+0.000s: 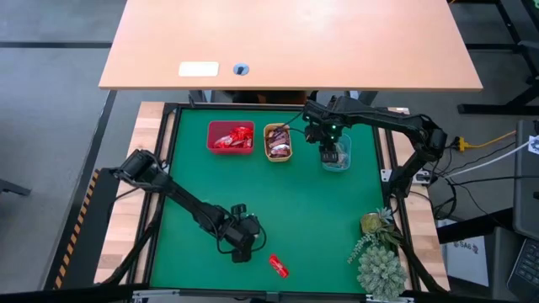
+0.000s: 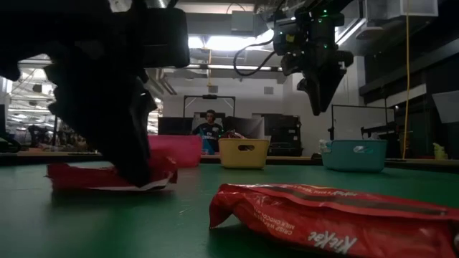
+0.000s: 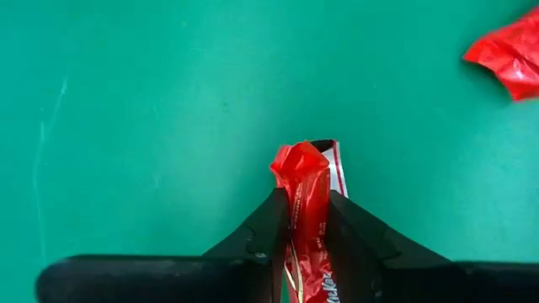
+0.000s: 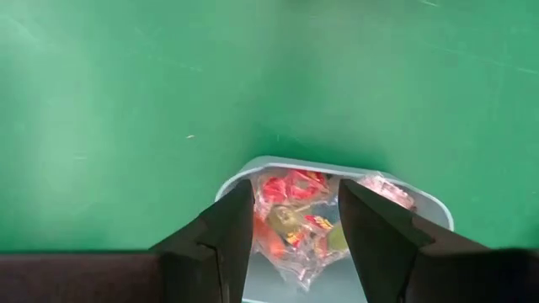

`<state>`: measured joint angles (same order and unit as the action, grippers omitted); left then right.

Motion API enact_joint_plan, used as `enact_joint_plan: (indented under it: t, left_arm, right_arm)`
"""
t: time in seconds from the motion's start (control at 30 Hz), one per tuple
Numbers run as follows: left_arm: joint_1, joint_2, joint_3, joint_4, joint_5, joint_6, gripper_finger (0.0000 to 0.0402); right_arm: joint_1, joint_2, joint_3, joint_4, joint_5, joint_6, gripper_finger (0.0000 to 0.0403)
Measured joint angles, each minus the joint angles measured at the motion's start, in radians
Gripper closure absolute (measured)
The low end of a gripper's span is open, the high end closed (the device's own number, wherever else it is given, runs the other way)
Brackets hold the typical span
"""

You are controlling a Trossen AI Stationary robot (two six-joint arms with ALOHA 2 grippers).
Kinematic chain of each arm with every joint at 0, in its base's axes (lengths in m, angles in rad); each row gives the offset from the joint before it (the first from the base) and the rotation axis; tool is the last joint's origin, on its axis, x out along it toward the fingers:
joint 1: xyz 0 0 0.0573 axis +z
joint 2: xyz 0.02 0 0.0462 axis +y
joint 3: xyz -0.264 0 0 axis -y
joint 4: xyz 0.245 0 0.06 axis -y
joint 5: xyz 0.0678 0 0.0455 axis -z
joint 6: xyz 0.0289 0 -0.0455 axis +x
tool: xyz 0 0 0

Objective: Sort candy
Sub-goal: Put the red chocolate bar into the red bin

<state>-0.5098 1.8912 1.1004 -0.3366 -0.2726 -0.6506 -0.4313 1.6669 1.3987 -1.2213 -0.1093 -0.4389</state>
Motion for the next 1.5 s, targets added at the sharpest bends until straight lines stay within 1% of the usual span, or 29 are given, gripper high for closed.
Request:
enact_joint_plan:
  t: [0.2,0.4,0.47,0.63,0.8,0.97,1.1,1.17,1.3,1.43,1.5]
  left_arm:
    - [0.038,-0.001,0.0,0.002,0.001,0.013,0.0332]
    - [0.103,-0.034,0.0,0.005,-0.005,0.108,0.0331]
    - [0.129,-0.061,0.002,0.006,-0.014,0.158,0.0331]
    - [0.191,-0.144,0.002,-0.005,-0.055,0.323,0.0331]
    - [0.257,-0.253,0.002,-0.082,-0.105,0.48,0.0331]
    - [0.331,-0.377,0.002,-0.209,-0.216,0.61,0.0331]
    - [0.407,-0.457,0.002,-0.283,-0.331,0.701,0.0331]
    - [0.45,-0.484,0.002,-0.299,-0.371,0.734,0.033]
    - [0.538,-0.503,0.003,-0.317,-0.415,0.82,0.033]
    - [0.633,-0.494,0.003,-0.326,-0.418,0.89,0.033]
    - [0.677,-0.489,0.003,-0.332,-0.418,0.896,0.033]
  right_arm:
    - [0.04,0.0,0.0,0.002,-0.015,0.0,0.0228]
    - [0.156,0.0,0.0,0.002,-0.016,0.005,0.0228]
    - [0.201,0.0,0.0,0.003,-0.015,0.045,0.0228]
    - [0.316,0.0,0.001,0.016,-0.016,0.214,0.0228]
    - [0.426,0.0,0.001,0.022,-0.017,0.444,0.0228]
    - [0.536,0.0,0.001,0.071,-0.016,0.712,0.0228]
    - [0.623,0.0,0.001,0.175,-0.016,0.903,0.0228]
    - [0.662,0.0,0.001,0.239,-0.016,0.976,0.0228]
    - [0.739,0.0,0.001,0.364,-0.01,1.068,0.0228]
    - [0.808,0.0,0.001,0.463,0.041,1.11,0.0228]
    - [0.838,0.0,0.001,0.498,0.065,1.122,0.0228]
